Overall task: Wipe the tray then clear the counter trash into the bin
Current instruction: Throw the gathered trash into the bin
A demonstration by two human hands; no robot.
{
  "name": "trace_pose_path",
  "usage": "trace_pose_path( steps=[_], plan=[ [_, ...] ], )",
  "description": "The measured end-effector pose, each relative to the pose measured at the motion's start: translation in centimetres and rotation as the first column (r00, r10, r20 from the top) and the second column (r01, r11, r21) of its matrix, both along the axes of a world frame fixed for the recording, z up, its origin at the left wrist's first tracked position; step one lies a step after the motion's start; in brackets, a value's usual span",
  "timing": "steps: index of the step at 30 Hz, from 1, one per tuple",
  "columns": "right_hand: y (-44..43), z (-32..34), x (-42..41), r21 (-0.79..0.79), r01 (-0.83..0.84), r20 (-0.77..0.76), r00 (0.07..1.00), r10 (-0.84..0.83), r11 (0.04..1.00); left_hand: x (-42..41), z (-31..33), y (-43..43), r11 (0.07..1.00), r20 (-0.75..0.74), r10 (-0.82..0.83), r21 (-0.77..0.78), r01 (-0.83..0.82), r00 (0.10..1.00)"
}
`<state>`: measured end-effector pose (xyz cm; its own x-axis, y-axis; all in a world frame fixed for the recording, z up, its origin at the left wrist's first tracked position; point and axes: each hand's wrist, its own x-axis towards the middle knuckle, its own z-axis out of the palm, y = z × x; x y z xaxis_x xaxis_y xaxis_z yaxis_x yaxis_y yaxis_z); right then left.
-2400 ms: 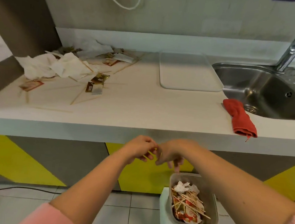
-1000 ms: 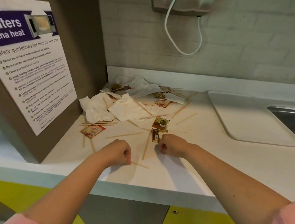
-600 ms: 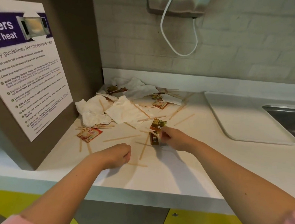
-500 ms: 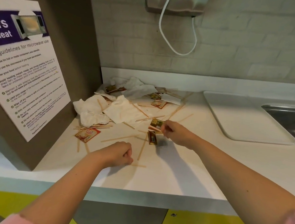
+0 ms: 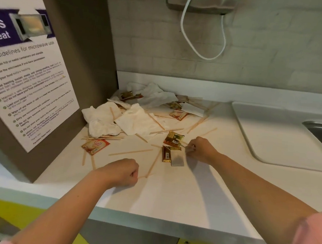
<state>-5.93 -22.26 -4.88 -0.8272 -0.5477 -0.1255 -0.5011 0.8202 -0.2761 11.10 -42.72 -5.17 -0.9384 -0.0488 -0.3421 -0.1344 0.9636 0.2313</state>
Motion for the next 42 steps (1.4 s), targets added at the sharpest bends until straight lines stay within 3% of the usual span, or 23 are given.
trace_pose_path(
  steps=[3,6,9,12,14,18,21,26,30,35,42],
  plan=[
    [-0.5,-0.2,-0.3,0.001,-0.018,-0.024,1.000,0.018,1.000,-0.2,-0.1,0.3,0.998,-0.021,0.034,0.044,-0.034,0.999],
    [-1.2,-0.5,-0.4,0.020,-0.030,0.008,1.000,0.029,0.999,-0.7,0.2,0.7,0.970,-0.086,0.166,0.195,-0.146,0.982],
    [-1.7,-0.8,-0.4,-0.035,-0.029,0.039,0.999,0.030,0.999,-1.8,0.8,1.3,0.922,-0.164,0.294,0.310,-0.233,0.942],
    [-1.5,-0.8,-0.5,-0.079,-0.041,0.068,0.997,0.047,0.996,-3.1,1.2,2.0,0.888,-0.230,0.404,0.330,-0.320,0.885],
    [-1.4,-0.7,-0.7,-0.052,-0.077,0.055,0.995,0.080,0.996,-3.7,1.4,2.0,0.872,-0.223,0.463,0.287,-0.396,0.858],
    [-1.4,-0.6,-1.1,0.014,-0.124,0.040,0.992,0.124,0.992,-4.1,2.0,0.8,0.845,-0.122,0.534,0.035,-0.534,0.837],
    [-1.6,-0.8,-1.3,0.075,-0.162,0.073,0.985,0.157,0.984,-4.2,2.6,0.0,0.809,-0.117,0.580,-0.034,-0.587,0.806],
    [-2.2,-0.9,-1.5,0.121,-0.181,0.111,0.979,0.168,0.976,-5.4,3.0,0.1,0.844,-0.230,0.523,0.008,-0.536,0.821],
    [-2.5,-1.1,-1.2,0.087,-0.192,0.088,0.979,0.184,0.978,-6.2,1.5,0.9,0.904,-0.182,0.428,0.099,-0.417,0.885],
    [-2.6,-0.7,-1.1,0.107,-0.210,0.004,0.977,0.211,0.972,-6.7,0.2,0.8,0.835,-0.179,0.545,0.196,-0.514,0.819],
    [-2.6,0.0,-0.9,0.149,-0.290,-0.026,0.955,0.297,0.945,-6.5,-0.6,-0.1,0.807,-0.233,0.583,0.279,-0.521,0.778]
  ],
)
